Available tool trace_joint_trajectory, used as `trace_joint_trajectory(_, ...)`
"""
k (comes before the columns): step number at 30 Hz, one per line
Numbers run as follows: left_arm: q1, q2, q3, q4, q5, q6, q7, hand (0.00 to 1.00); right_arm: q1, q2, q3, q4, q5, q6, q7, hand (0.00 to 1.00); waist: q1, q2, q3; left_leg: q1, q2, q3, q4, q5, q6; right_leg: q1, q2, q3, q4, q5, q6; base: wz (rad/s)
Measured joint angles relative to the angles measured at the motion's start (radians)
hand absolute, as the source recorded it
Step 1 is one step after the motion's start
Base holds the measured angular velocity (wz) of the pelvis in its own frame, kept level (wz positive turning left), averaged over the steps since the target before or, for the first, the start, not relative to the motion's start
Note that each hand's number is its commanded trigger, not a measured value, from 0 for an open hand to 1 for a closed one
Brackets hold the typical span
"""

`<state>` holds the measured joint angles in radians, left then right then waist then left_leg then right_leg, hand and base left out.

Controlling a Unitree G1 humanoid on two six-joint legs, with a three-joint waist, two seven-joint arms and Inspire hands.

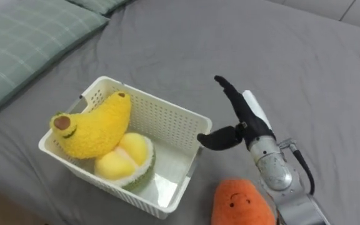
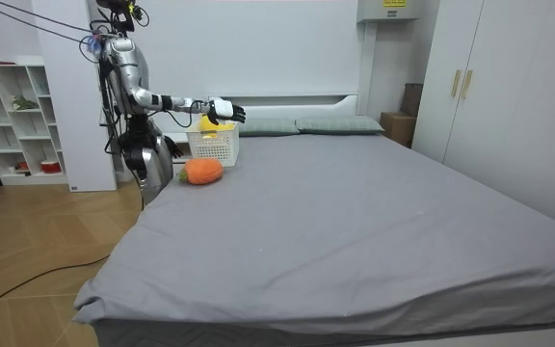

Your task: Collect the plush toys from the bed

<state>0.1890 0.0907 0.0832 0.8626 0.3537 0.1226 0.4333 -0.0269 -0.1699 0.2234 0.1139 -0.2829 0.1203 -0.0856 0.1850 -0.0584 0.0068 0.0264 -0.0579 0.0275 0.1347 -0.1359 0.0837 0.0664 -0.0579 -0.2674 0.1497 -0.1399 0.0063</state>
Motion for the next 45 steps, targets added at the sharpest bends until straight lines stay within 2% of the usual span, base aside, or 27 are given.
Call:
trace_joint_trajectory(3, 0.023, 0.000, 0.013, 0.000, -0.004, -0.001, 0.015, 0.00, 0.053, -0.002, -0.047, 0.042, 0.002, 0.000, -0.018, 0.00, -0.040, 0.007, -0.0053, 0.007, 0.003, 0.019, -0.001, 0.000, 0.000, 0.003, 0.002, 0.021, 0.002, 0.000, 0.000, -0.15)
trace_joint_trajectory(6, 0.044, 0.000, 0.021, 0.000, -0.012, -0.010, 0.023, 0.00, 0.136, -0.019, -0.064, 0.056, 0.000, -0.005, -0.028, 0.00, -0.054, 0.011, -0.0053, 0.019, 0.009, 0.039, -0.003, -0.006, -0.002, 0.007, 0.008, 0.041, 0.004, 0.001, -0.001, -0.21)
trace_joint_trajectory(10, 0.046, -0.002, 0.031, 0.023, -0.012, -0.020, 0.024, 0.00, 0.193, -0.025, -0.088, 0.186, -0.005, -0.010, -0.020, 0.00, -0.072, 0.009, -0.0072, 0.019, 0.011, 0.044, -0.001, -0.013, -0.004, 0.006, 0.011, 0.052, 0.007, 0.002, -0.003, -0.11)
trace_joint_trajectory(16, 0.048, -0.001, 0.028, 0.021, -0.012, -0.020, 0.032, 0.00, 0.209, -0.023, -0.080, 0.305, -0.005, -0.016, 0.006, 0.00, -0.075, 0.007, -0.0073, 0.019, 0.011, 0.049, 0.000, -0.013, -0.003, 0.004, 0.010, 0.056, 0.009, 0.002, -0.003, -0.02)
trace_joint_trajectory(21, 0.046, -0.002, 0.009, 0.020, -0.012, -0.021, 0.033, 0.00, 0.213, -0.021, -0.044, 0.316, -0.047, -0.017, 0.047, 0.00, -0.076, 0.005, -0.0062, 0.018, 0.011, 0.048, -0.001, -0.013, -0.003, 0.005, 0.012, 0.056, 0.005, 0.003, -0.003, 0.01)
trace_joint_trajectory(25, 0.043, -0.005, 0.008, 0.020, -0.011, -0.021, 0.034, 0.00, 0.209, 0.010, -0.031, 0.373, -0.088, -0.024, 0.074, 0.00, -0.075, -0.002, -0.0060, 0.012, 0.010, 0.035, 0.001, -0.016, -0.003, 0.005, 0.012, 0.045, 0.001, 0.003, -0.003, 0.08)
trace_joint_trajectory(26, 0.043, -0.004, 0.002, 0.020, -0.012, -0.020, 0.034, 0.00, 0.209, 0.012, -0.022, 0.392, -0.097, -0.024, 0.083, 0.07, -0.074, -0.001, -0.0056, 0.008, 0.008, 0.029, 0.003, -0.017, -0.003, 0.004, 0.011, 0.043, 0.001, 0.003, -0.003, 0.11)
trace_joint_trajectory(28, 0.043, -0.003, -0.011, 0.020, -0.011, -0.020, 0.034, 0.00, 0.209, 0.016, -0.008, 0.419, -0.115, -0.023, 0.101, 1.00, -0.074, 0.000, -0.0056, 0.002, 0.008, 0.023, 0.004, -0.017, -0.002, 0.001, 0.011, 0.038, 0.000, 0.003, -0.002, 0.10)
trace_joint_trajectory(36, 0.038, -0.005, -0.032, 0.020, -0.012, -0.020, 0.021, 0.00, 0.209, 0.022, 0.030, 0.465, -0.129, -0.017, 0.176, 1.00, -0.071, 0.004, -0.0044, -0.009, 0.010, 0.013, 0.018, -0.025, -0.004, 0.000, 0.013, 0.029, 0.000, 0.003, -0.002, 0.03)
trace_joint_trajectory(45, 0.038, -0.006, -0.057, 0.011, -0.037, -0.020, -0.011, 0.00, 0.201, 0.027, 0.030, 0.477, -0.160, -0.009, 0.173, 1.00, -0.068, 0.012, -0.0036, -0.014, 0.009, 0.011, 0.027, -0.026, -0.003, 0.001, 0.012, 0.030, 0.000, 0.003, -0.002, 0.00)
